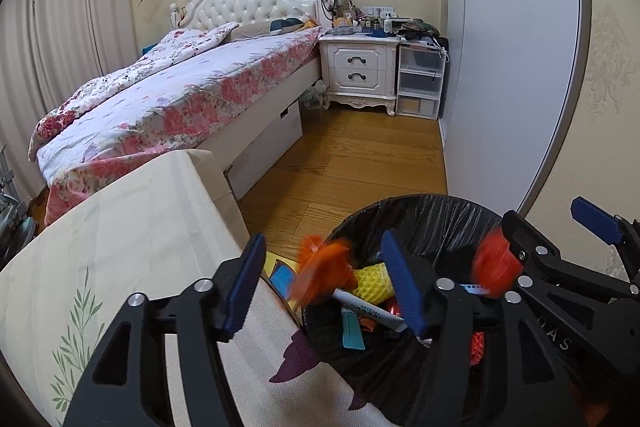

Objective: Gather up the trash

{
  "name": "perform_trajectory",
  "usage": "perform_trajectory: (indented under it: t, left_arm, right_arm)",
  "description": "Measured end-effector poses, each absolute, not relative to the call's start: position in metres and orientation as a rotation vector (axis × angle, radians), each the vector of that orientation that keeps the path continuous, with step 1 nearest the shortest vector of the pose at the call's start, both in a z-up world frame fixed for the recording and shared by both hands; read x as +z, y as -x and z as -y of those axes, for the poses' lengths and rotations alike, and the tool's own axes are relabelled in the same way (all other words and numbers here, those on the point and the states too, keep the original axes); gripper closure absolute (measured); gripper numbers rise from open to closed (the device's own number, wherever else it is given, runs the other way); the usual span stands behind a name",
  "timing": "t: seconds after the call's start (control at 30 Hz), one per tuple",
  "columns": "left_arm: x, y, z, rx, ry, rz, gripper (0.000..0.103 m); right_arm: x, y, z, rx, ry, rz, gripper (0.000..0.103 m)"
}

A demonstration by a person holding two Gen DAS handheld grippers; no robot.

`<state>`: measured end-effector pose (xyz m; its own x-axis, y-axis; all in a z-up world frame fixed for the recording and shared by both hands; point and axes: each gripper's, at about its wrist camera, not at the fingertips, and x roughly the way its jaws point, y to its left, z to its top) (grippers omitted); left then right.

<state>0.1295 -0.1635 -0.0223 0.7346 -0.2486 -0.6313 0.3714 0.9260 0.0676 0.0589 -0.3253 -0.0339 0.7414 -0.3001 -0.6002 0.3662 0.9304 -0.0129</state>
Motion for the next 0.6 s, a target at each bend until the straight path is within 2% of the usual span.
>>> perform_trajectory:
  t: [0.13, 0.6]
  left_arm:
    - [-0.022, -0.128, 0.163, -0.339, -0.190, -0.660, 0.032]
    - [-0.019, -0.122, 0.152, -0.321, -0.165, -0.647, 0.028]
  right_arm:
    - [-0.035, -0.060, 0.327, -0.371, -0.111, -0.641, 0.024]
    - [-0.031, -0.056, 0.323, -0.364, -0.115, -0.639, 0.024]
